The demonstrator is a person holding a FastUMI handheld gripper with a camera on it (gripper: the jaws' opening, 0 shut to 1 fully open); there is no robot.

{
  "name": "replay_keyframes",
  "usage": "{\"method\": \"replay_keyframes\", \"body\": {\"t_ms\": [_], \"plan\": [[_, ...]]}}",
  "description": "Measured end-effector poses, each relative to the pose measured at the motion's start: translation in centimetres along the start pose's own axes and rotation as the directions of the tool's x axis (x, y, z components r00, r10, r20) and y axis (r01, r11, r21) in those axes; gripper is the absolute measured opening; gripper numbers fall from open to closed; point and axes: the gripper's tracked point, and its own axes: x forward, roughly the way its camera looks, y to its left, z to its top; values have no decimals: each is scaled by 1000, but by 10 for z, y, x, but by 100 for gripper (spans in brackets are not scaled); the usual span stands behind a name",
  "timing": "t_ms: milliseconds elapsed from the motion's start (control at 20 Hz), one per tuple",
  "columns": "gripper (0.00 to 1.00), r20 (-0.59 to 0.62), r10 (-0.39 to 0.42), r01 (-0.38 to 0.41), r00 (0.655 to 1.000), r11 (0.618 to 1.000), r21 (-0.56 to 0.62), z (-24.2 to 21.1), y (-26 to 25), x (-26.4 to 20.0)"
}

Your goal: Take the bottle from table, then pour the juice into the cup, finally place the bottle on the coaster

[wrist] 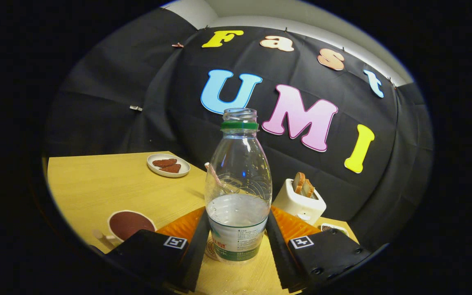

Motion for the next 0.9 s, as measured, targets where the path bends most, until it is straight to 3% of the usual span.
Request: {"method": "replay_keyframes", "body": {"t_ms": [200, 450, 900], "plan": [[77, -24, 10, -8, 1000, 997, 83, -24, 7, 32], [77, -19, -20, 21, 1000, 995, 93, -39, -3, 56], [77, -49, -8, 16, 999, 985, 169, -55, -3, 64]]}}
